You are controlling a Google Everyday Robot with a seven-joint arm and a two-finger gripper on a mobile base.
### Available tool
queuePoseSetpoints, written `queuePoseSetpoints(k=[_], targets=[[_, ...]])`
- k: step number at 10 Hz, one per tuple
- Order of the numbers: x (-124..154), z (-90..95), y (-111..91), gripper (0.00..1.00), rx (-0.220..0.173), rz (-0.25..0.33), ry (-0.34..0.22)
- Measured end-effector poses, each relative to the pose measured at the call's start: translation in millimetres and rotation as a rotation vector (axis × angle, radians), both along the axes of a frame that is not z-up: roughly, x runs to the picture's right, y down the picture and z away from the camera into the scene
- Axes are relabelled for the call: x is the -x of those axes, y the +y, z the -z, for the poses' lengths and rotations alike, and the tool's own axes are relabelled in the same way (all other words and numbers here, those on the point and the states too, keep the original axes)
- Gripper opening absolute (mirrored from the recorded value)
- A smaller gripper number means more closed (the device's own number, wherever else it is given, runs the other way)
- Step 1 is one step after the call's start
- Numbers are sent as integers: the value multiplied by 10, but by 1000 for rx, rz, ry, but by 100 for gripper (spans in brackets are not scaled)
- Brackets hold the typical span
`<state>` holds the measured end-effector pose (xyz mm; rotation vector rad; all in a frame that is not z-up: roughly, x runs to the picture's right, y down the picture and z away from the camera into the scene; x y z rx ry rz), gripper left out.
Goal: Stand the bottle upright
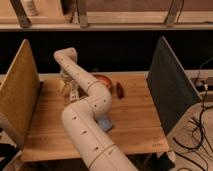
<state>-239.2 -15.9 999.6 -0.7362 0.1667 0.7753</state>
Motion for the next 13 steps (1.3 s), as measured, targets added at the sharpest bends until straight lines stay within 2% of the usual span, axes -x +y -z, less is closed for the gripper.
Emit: queuePoseSetpoints(k=[2,3,5,8,9,11,13], targets=[[29,-11,-82,80,-28,-4,-8],[95,-49,-201,80,-68,-41,-33],[143,-91,-325,80,-103,-92,-64],[177,-84,-313,80,-102,-90,-67],[138,-91,-309,80,-104,-74,-50],[-66,-134,-413,80,-155,-11,45],[-283,-161,-515,80,-198,26,148]])
